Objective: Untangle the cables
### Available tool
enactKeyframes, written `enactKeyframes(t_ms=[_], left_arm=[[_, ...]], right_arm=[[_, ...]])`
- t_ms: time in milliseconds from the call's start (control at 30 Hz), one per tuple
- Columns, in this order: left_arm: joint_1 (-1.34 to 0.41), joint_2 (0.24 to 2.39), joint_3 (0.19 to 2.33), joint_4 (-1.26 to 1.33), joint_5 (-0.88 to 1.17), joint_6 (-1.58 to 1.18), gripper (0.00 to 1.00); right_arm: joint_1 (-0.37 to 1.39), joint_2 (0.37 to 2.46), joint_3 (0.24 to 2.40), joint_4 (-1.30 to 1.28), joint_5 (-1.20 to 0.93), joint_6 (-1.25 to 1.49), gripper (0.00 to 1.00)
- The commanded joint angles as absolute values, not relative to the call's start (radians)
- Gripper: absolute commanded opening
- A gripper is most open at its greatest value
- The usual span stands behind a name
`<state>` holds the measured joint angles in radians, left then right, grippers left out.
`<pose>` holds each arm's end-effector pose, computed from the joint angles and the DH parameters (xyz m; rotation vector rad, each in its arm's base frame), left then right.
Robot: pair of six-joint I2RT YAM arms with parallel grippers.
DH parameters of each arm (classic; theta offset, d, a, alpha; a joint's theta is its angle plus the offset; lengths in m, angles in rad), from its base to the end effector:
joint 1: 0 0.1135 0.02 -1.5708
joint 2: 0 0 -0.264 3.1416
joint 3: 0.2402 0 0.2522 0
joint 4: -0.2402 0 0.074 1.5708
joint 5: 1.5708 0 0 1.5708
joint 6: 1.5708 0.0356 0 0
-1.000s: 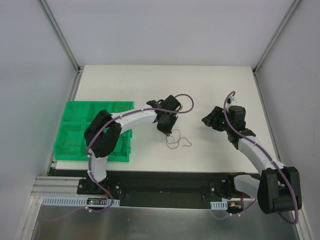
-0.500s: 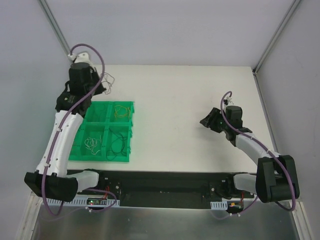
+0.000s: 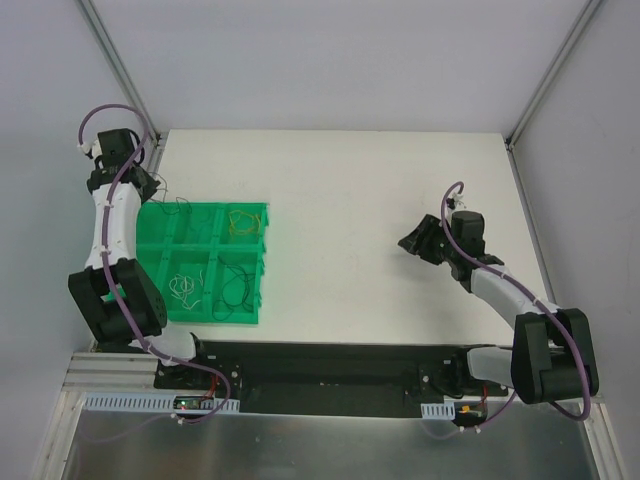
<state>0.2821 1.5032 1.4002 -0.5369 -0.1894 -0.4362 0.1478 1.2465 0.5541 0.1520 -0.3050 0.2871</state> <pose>0.3241 0.1009 0.3463 -0.8706 2.0206 0.1232 0.2509 0.0482 0.1980 -0.0366 2.1372 0.5797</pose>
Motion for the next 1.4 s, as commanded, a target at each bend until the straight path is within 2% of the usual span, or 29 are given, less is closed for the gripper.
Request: enactKeyframes(t_ms=[0, 267, 400, 900, 1000, 1033, 1133, 1167, 1233, 1300, 1367], left_arm=[[0.333, 1.52, 1.424, -0.568, -0.204, -0.551, 0.0], [0.336, 1.421, 1.446, -0.566, -0.385, -0.561, 0.0], [0.339, 1.394, 1.456, -0.56, -0.396, -0.566, 0.0], [0.394, 1.508, 1.368, -0.541, -0.198, -0.614, 0.0], [0.396, 1.531, 1.348, -0.542, -0.176, -0.627, 0.03], [0.396, 1.529, 1.338, -0.541, -0.181, -0.638, 0.09], [0.399, 1.51, 1.31, -0.541, -0.199, -0.672, 0.43], [0.399, 1.497, 1.301, -0.541, -0.205, -0.681, 0.51], [0.399, 1.47, 1.287, -0.541, -0.206, -0.695, 0.59], [0.399, 1.436, 1.272, -0.538, -0.186, -0.71, 0.72], [0.396, 1.399, 1.247, -0.513, -0.117, -0.709, 0.76]], right_arm=[[0.143, 1.247, 0.566, 0.192, -0.321, 0.29, 0.53], [0.143, 1.305, 0.58, 0.201, -0.342, 0.302, 0.53], [0.144, 1.322, 0.58, 0.218, -0.356, 0.311, 0.53], [0.144, 1.296, 0.584, 0.204, -0.379, 0.313, 0.52], [0.143, 1.289, 0.584, 0.198, -0.371, 0.31, 0.52], [0.143, 1.286, 0.583, 0.196, -0.37, 0.307, 0.52], [0.143, 1.284, 0.584, 0.19, -0.361, 0.302, 0.52], [0.144, 1.284, 0.584, 0.187, -0.36, 0.301, 0.52], [0.143, 1.282, 0.584, 0.187, -0.364, 0.301, 0.52], [0.143, 1.285, 0.584, 0.189, -0.356, 0.298, 0.52], [0.143, 1.295, 0.587, 0.187, -0.348, 0.296, 0.52]])
